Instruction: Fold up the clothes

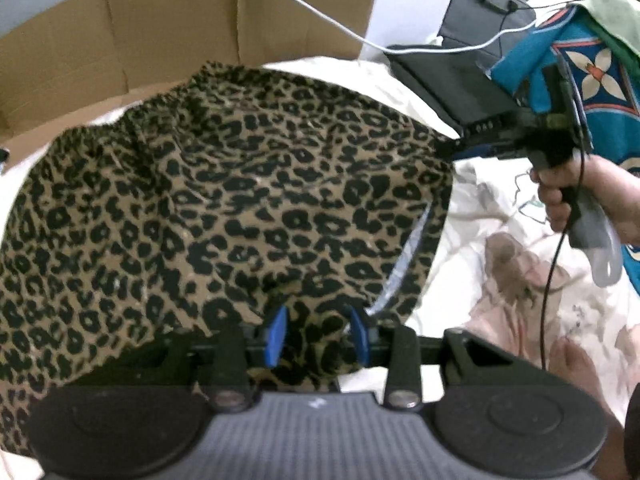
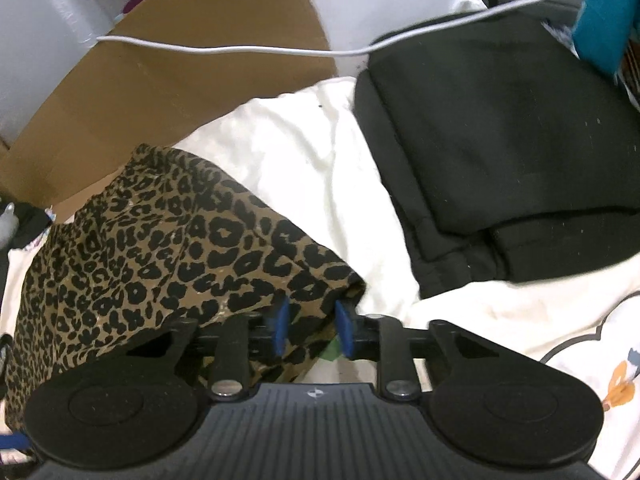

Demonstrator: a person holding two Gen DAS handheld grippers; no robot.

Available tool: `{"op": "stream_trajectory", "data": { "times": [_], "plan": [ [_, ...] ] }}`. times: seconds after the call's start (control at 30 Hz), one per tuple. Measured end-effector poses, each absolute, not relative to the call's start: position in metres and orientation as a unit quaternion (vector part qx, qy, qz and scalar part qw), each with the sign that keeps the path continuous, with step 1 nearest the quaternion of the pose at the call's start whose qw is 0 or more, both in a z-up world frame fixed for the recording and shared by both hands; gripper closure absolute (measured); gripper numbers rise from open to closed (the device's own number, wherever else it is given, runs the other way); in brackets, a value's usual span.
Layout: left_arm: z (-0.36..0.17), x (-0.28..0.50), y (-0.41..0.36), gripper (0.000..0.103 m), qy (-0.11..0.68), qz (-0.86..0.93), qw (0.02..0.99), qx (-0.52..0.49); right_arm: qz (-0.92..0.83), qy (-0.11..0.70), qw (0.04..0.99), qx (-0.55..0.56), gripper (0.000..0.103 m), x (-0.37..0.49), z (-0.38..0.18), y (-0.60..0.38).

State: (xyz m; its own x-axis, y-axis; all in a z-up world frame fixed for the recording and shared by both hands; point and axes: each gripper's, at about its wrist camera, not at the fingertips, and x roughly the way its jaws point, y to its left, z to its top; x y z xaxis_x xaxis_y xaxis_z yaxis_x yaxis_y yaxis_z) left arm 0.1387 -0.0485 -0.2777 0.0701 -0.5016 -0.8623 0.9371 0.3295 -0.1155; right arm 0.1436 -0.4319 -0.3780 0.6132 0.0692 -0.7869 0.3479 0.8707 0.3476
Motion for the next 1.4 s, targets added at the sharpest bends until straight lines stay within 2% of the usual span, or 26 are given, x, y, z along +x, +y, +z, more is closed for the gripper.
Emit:
{"op": "stream_trajectory", "data": {
  "times": [0.03,0.07,0.1,0.2,0.5,1.17,1.4],
  "plan": [
    [-0.279,0.138,-0.048,0.077,0.437,-0.525,0.686,0.251,-0.080,0.431,0.865,0.244,0.090,0.143,-0.378,-0.434],
    [-0.281,0.136,-0.047,0.090,0.437,-0.528,0.683,0.253,-0.079,0.428,0.866,0.244,0.102,0.143,-0.378,-0.435],
    [-0.284,0.137,-0.047,0.095,0.444,-0.527,0.680,0.250,-0.074,0.424,0.869,0.244,0.102,0.142,-0.377,-0.436],
    [-0.288,0.144,-0.041,0.098,0.472,-0.522,0.674,0.224,-0.071,0.416,0.875,0.237,0.102,0.139,-0.372,-0.437],
    [-0.302,0.136,-0.022,0.099,0.506,-0.541,0.641,0.203,-0.097,0.408,0.877,0.232,0.103,0.138,-0.366,-0.439],
    [-0.313,0.132,-0.017,0.099,0.519,-0.545,0.625,0.207,-0.105,0.398,0.884,0.221,0.102,0.135,-0.362,-0.439],
    [-0.312,0.141,-0.014,0.093,0.546,-0.528,0.622,0.191,-0.143,0.426,0.866,0.218,0.099,0.131,-0.361,-0.443]
  ]
}}
